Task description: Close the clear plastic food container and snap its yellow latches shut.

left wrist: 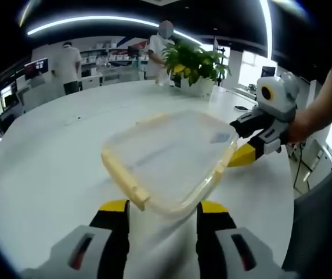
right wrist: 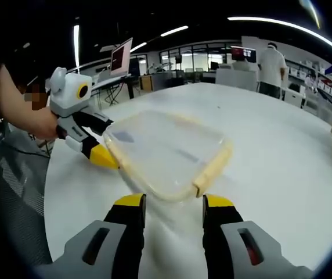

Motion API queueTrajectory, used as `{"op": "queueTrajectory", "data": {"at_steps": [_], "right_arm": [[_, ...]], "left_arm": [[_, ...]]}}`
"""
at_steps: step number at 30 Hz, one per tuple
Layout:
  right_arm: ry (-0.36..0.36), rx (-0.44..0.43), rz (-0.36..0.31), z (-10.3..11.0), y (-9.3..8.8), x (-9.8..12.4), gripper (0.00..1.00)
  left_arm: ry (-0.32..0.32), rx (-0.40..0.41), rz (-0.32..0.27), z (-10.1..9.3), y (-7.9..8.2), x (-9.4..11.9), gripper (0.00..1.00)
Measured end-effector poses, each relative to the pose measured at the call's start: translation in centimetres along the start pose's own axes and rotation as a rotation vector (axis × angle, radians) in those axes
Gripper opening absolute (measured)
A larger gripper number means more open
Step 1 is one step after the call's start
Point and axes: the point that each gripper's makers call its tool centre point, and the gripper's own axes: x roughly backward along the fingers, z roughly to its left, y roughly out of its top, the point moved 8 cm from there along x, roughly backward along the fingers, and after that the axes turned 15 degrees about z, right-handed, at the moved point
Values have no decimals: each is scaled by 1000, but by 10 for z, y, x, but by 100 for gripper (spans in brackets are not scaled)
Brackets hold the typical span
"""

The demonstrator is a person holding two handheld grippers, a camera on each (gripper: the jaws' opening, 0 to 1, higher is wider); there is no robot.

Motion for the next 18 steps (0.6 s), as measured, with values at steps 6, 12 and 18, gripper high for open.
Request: {"op": "queueTrajectory", "data": {"at_steps": [6,12,18], "right_arm": [[-20,-11,4,10,10,-12,37],[-32,-39,-4,17,20,-21,36],[-39,-40,3,20,32,-33,36]], "left_arm": [[5,21,3,15,-4,3,41],[11,21,11,30,-6,5,43],[5,16,12,47,-7,7,42]]}}
